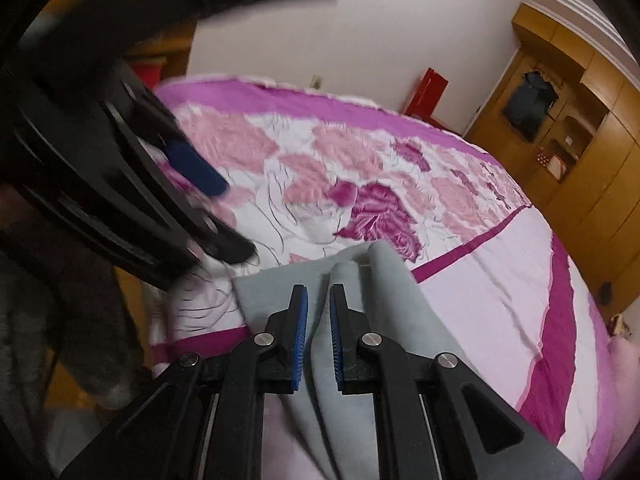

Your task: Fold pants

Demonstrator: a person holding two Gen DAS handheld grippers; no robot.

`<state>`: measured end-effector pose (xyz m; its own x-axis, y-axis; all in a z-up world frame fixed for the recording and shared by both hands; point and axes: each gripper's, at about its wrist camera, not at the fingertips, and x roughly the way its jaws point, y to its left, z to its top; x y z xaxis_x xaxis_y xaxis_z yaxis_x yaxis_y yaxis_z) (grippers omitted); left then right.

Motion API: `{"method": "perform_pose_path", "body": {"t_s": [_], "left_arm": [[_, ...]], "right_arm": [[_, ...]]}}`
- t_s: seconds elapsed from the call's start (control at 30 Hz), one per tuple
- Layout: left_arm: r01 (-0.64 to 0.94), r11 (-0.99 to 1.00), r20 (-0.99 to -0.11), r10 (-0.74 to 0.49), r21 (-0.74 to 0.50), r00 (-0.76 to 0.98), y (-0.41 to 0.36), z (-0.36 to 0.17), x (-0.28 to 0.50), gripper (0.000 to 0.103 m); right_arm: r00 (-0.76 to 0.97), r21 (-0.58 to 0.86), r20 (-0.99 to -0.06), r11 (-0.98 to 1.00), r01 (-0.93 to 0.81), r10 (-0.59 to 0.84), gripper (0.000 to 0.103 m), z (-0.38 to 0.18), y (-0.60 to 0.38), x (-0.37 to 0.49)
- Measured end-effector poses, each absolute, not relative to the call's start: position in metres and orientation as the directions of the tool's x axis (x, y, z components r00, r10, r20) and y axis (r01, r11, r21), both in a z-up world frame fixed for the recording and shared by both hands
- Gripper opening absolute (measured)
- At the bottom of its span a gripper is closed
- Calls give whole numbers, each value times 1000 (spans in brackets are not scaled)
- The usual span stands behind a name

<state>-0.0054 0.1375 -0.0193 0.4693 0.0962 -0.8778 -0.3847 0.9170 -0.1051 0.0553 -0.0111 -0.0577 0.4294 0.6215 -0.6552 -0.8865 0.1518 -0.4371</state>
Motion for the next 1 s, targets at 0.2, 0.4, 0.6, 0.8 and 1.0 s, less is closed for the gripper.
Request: {"method": "perform_pose_path", "body": {"t_s": [0.2, 0.4, 0.6, 0.8, 1.0], "left_arm": [[-444, 880, -890, 57, -169, 452, 158, -27, -9, 60], [-456, 863, -887, 19, -219, 462, 166, -28, -11, 60], [-461, 859, -888, 17, -221, 459, 167, -28, -10, 60], [-454, 868, -892, 29, -201, 450, 163, -29, -6, 60], [-454, 872, -897, 39, -185, 441, 161, -30, -5, 60]], "right_arm": [[420, -413, -691, 156, -897, 588, 8, -81, -5, 68], [374, -286, -672, 241, -927, 639, 2, -57, -14, 86], [214, 17, -656, 297, -955, 724, 2, -33, -29, 127], [285, 6, -741, 430, -903, 608, 4, -59, -25, 160], [459, -321, -671, 330, -888, 582, 15, -63, -14, 111]]}}
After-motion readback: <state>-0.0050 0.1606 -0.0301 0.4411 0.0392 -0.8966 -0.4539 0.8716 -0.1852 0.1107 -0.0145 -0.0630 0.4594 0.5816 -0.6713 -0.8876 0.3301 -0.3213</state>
